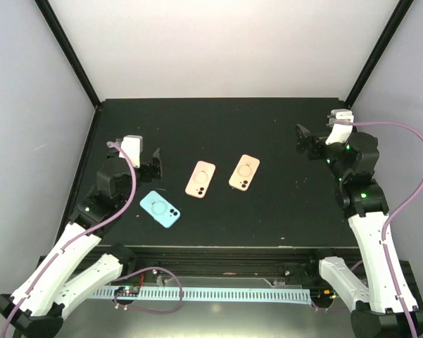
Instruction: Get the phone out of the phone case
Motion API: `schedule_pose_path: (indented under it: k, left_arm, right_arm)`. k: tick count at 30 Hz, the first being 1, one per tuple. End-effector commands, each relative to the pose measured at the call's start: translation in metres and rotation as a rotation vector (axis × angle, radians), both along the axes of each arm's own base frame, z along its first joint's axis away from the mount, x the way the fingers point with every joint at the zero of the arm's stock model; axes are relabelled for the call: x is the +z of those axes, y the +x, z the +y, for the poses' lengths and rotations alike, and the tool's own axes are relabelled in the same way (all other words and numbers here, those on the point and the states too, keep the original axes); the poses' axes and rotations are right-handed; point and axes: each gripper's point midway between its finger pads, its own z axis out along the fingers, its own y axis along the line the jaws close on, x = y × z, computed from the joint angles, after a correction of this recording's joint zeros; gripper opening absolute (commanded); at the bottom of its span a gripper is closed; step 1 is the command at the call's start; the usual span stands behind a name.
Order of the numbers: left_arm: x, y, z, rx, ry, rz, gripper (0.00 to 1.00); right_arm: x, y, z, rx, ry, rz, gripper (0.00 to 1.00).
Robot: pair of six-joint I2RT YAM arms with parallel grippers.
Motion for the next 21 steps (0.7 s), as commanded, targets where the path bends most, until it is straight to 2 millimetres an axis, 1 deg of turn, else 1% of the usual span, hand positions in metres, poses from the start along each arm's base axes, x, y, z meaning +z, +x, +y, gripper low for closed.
schedule_pose_path:
  k: [1, 5, 8, 11, 13, 16, 17, 21]
  left_arm:
    - [-0.009, 0.005, -0.017, -0.071, -0.067, 0.05, 0.99]
    - [-0.027, 0.007, -0.042, -0.153, -0.08, 0.127, 0.99]
    - [-0.042, 0.011, -0.062, -0.21, -0.084, 0.182, 0.98]
    - [-0.056, 0.017, -0.091, -0.291, -0.092, 0.25, 0.92]
    - [-0.07, 0.022, -0.111, -0.339, -0.089, 0.315, 0.89]
    - [-0.093, 0.033, -0.141, -0.387, -0.065, 0.407, 0.93]
    - [-0.103, 0.038, -0.153, -0.402, -0.053, 0.442, 0.95]
    - [-0.131, 0.059, -0.198, -0.458, -0.047, 0.549, 0.98]
  right_arm:
    - [-0.018, 0.006, -0.001, 0.013, -0.028, 0.033, 1.0]
    - [-0.045, 0.013, 0.006, 0.083, -0.098, 0.083, 1.0]
    - [-0.071, 0.024, 0.007, 0.121, -0.147, 0.155, 0.99]
    - [-0.097, 0.038, 0.009, 0.161, -0.189, 0.248, 0.96]
    - [-0.116, 0.045, 0.011, 0.197, -0.204, 0.314, 0.92]
    - [-0.146, 0.052, 0.016, 0.251, -0.195, 0.407, 0.85]
    - [-0.154, 0.054, 0.019, 0.274, -0.185, 0.43, 0.83]
    - [-0.179, 0.053, 0.027, 0.343, -0.166, 0.512, 0.78]
